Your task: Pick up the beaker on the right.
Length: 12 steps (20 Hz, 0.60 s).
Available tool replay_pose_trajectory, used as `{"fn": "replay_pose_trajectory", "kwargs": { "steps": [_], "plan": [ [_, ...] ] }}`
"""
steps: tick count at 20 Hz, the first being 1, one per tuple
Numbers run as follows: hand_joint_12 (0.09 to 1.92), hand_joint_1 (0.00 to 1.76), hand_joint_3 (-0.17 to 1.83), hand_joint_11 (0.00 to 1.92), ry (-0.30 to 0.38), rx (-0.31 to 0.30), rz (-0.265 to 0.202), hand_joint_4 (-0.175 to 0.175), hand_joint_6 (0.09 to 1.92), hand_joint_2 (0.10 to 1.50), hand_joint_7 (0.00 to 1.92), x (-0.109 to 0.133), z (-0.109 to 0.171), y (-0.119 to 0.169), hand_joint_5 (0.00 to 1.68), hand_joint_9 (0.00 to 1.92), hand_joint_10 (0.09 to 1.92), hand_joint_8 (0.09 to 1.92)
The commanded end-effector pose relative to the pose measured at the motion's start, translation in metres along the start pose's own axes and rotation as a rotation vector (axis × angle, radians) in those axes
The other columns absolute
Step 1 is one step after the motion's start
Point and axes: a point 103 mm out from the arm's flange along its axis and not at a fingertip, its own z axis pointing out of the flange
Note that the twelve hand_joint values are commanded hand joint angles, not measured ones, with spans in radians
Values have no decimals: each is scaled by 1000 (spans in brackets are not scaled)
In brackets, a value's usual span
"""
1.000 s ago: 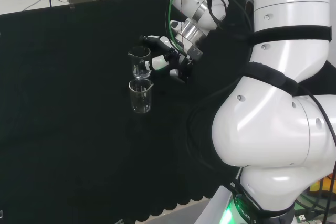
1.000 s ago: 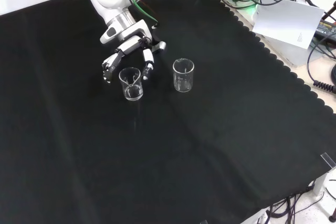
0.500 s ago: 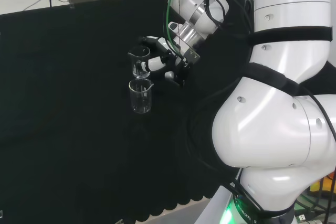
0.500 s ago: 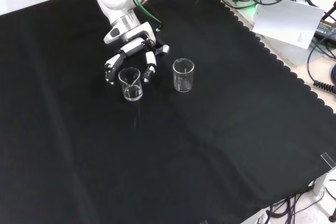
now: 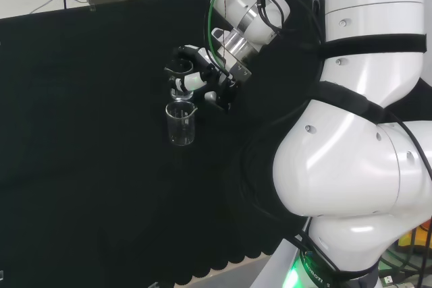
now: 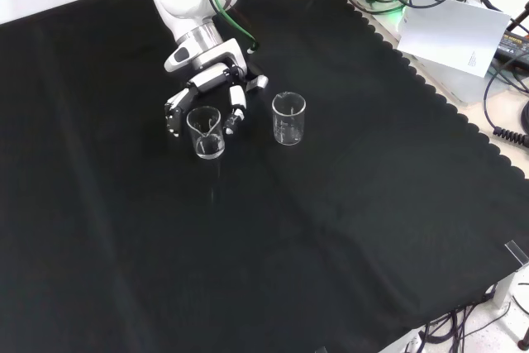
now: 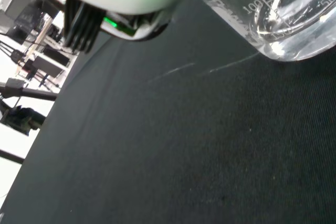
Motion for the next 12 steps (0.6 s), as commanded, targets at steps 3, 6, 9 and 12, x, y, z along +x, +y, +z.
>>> {"fn": "replay_pose_trajectory", "kwargs": {
  "steps": [3, 6, 9, 12],
  "plan": [
    [1364, 966, 714, 87, 13, -26, 53, -37, 629, 472, 312, -3, 7, 6, 345, 499, 613, 743],
    [1365, 966, 713, 96, 18, -27, 38, -38, 638, 474, 318, -3, 9, 4, 346, 507, 617, 748],
    [1365, 971, 711, 109, 20, -35, 26, -40, 651, 477, 331, -3, 11, 3, 353, 521, 622, 755],
    [1356, 984, 704, 130, 47, -31, 44, -39, 686, 485, 347, -7, 10, 5, 357, 539, 622, 762]
  ]
}}
